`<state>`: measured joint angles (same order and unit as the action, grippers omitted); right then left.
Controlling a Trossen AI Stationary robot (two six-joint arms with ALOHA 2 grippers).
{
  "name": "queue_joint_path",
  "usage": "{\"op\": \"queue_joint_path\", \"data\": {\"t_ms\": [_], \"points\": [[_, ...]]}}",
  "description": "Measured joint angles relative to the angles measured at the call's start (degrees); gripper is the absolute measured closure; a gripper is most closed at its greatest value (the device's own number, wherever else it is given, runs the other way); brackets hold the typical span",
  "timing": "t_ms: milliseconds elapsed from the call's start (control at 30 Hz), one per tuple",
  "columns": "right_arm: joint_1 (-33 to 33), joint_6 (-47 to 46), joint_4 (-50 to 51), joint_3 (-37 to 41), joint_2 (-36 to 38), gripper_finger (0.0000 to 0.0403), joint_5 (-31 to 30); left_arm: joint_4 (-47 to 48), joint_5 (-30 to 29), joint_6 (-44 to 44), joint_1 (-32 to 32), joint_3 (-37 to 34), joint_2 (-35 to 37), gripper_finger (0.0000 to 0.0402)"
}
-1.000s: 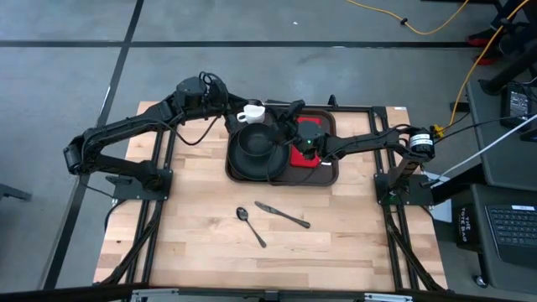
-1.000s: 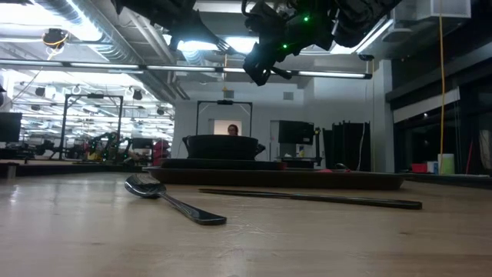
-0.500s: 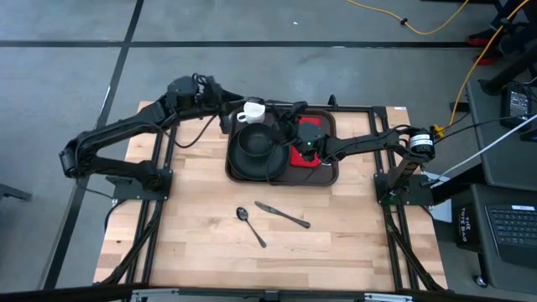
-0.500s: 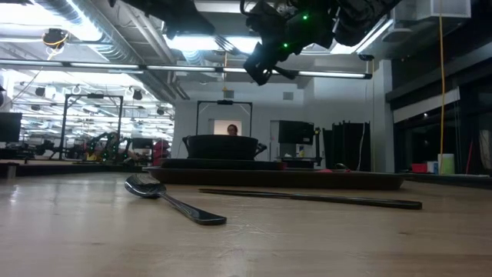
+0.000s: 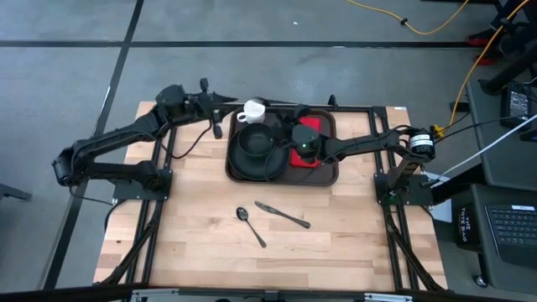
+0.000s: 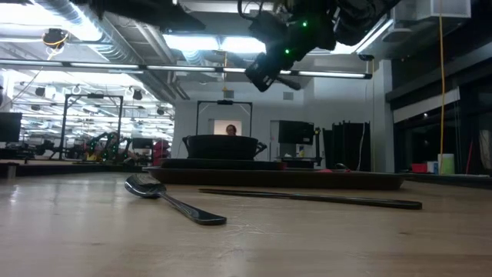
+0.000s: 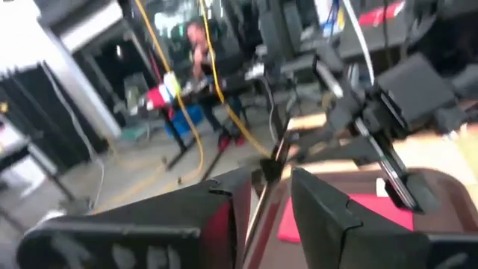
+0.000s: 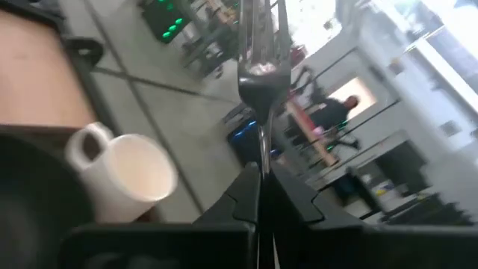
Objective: Set up tray
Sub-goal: Put the black fork on the red table napkin
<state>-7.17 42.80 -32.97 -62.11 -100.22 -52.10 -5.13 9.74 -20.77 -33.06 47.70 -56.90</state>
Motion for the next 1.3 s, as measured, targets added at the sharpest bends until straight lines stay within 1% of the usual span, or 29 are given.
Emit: {"op": "queue_joint_path", "data": {"t_ms": [67, 167, 267, 433, 567, 633, 767, 867, 967, 1067, 1300], "points": [[0.4, -5.0, 4.1, 0.0, 0.0, 0.0385, 0.0, -6.3, 2.7, 0.7, -1.2, -4.5, 0.7, 0.0318], [0.6, -12.3, 9.3, 0.0, 0.0, 0.0383, 0.1, -12.6, 5.4, 1.6, -2.7, -9.9, 1.0, 0.0324], [0.6, -17.9, 11.8, 0.0, 0.0, 0.0382, 0.0, -14.7, 6.8, 2.0, -3.8, -13.8, 0.9, 0.0329], [0.6, -26.5, 14.9, 0.0, 0.0, 0.0384, 0.1, -17.0, 6.8, 4.3, -3.9, -17.3, 0.9, 0.0331], [0.6, -33.8, 19.5, 0.0, 0.2, 0.0383, 0.3, -19.0, 6.9, 4.1, -3.6, -18.1, 0.9, 0.033], [0.6, -39.3, 22.9, 0.0, 1.3, 0.0383, 1.1, -19.2, 6.9, 4.1, -3.6, -18.1, 0.9, 0.0331], [0.5, -52.4, 32.8, -0.1, 6.0, 0.0383, 5.3, -19.1, 6.9, 4.1, -3.6, -18.1, 0.9, 0.0334], [0.5, -61.6, 41.1, -0.1, 9.1, 0.0383, 5.7, -19.0, 6.8, 4.1, -3.6, -18.1, 0.9, 0.0333], [0.5, -69.6, 46.4, -0.1, 10.9, 0.0383, 5.6, -19.0, 6.4, 4.1, -3.6, -18.1, 0.9, 0.0332], [0.4, -76.3, 49.7, -0.1, 11.0, 0.0383, 5.7, -19.0, 6.3, 4.1, -3.6, -18.1, 0.9, 0.0334], [-0.4, -88.8, 53.7, 0.0, 10.6, 0.0383, 5.6, -18.9, 6.2, 4.0, -3.6, -18.1, 0.9, 0.0335]]}}
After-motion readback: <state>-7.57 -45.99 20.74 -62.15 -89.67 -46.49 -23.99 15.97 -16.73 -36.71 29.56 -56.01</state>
